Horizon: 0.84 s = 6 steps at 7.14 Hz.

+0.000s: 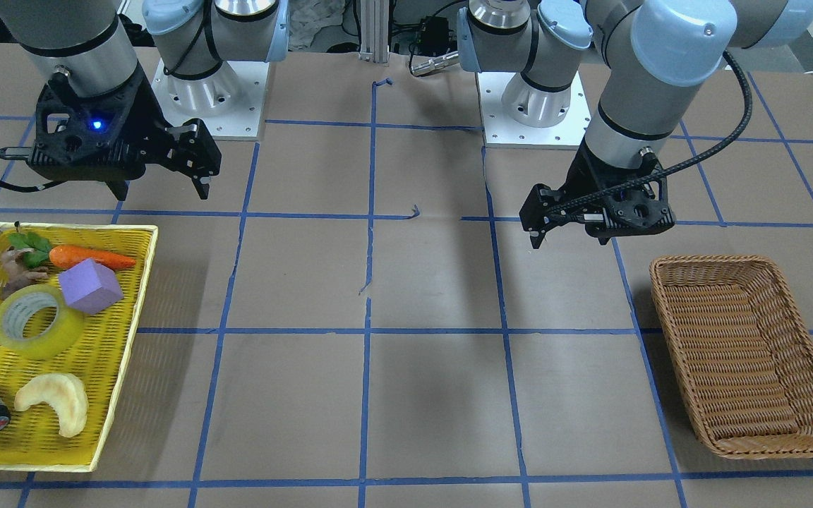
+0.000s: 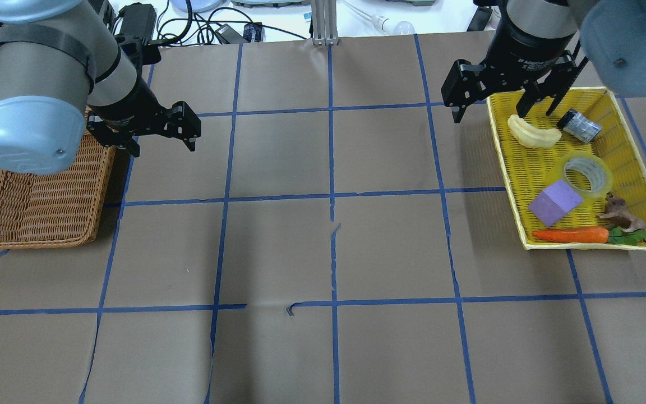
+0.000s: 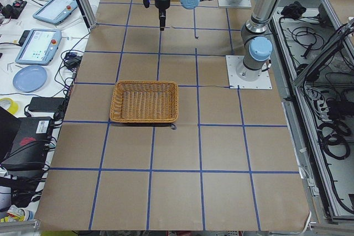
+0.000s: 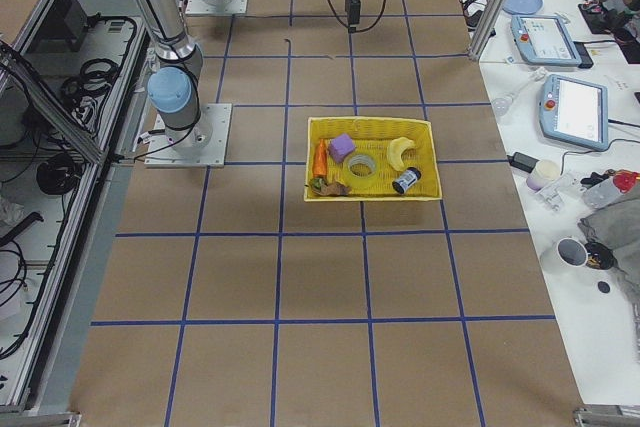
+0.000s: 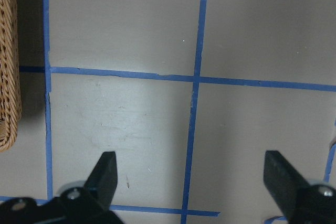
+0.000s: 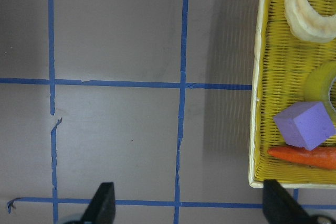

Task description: Transfer tape with both arms

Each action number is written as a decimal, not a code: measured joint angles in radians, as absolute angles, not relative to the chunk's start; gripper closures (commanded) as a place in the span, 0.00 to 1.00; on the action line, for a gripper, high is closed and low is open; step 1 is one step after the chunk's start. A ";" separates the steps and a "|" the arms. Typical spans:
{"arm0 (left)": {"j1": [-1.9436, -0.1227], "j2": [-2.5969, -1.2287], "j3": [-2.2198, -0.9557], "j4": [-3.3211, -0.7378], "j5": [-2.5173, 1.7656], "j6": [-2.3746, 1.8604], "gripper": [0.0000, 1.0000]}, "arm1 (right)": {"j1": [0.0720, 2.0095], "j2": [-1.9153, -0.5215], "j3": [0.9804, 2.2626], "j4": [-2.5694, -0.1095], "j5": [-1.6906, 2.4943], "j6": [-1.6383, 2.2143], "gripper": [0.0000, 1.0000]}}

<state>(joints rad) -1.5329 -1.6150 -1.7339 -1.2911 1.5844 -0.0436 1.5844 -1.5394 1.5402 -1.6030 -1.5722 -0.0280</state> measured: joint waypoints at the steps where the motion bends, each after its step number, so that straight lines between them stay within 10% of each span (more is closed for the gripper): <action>1: -1.533 -1.616 -1.734 -1.287 1.585 -0.043 0.00 | 1.585 -1.539 1.540 -1.603 -1.572 -0.028 0.00; 6: -1.535 -1.615 -1.739 -1.277 1.584 -0.044 0.00 | 1.585 -1.540 1.541 -1.602 -1.572 -0.027 0.00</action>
<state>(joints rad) -1.5354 -1.6153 -1.7395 -1.2770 1.5839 -0.0445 1.5846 -1.5400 1.5410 -1.6022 -1.5718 -0.0266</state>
